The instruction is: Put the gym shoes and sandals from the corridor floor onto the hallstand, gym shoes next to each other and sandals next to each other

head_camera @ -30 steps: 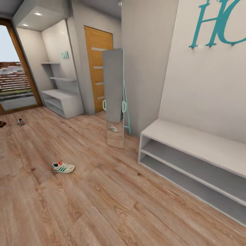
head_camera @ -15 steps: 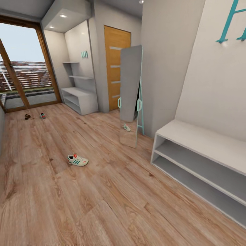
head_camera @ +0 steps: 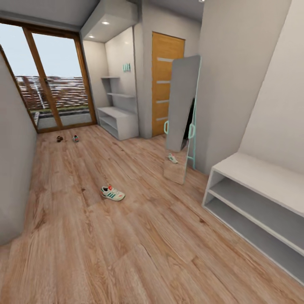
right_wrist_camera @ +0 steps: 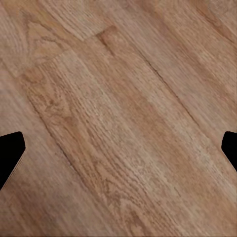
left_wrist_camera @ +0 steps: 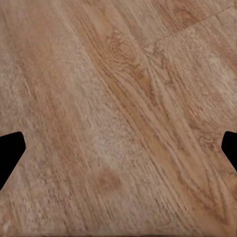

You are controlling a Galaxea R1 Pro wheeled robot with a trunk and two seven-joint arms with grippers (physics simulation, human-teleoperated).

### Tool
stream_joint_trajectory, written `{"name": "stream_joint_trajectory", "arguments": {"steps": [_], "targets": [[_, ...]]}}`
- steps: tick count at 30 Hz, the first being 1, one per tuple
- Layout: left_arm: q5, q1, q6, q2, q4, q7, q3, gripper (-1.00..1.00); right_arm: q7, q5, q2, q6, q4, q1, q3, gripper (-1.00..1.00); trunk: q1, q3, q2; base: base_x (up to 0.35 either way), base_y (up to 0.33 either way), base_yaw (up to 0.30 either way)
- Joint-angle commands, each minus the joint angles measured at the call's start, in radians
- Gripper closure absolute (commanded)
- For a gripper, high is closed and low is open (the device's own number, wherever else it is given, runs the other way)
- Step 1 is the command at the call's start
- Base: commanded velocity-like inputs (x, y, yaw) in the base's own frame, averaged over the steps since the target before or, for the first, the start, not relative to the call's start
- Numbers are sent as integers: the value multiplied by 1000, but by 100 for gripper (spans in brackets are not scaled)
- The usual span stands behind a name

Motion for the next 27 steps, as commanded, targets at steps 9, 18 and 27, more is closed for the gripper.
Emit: {"name": "stream_joint_trajectory", "arguments": {"steps": [9, 18, 27], "targets": [[4, -1, -3, 0, 1, 1, -1, -100, -3, 1, 0, -3, 0, 0, 1, -100, 0, -1, 0, 0, 0, 279], [4, -1, -4, 0, 1, 0, -1, -100, -3, 1, 0, -3, 1, 0, 1, -100, 0, -1, 0, 0, 0, 279], [5, -1, -4, 0, 1, 0, -1, -100, -3, 1, 0, -3, 1, 0, 1, -100, 0, -1, 0, 0, 0, 279]]}}
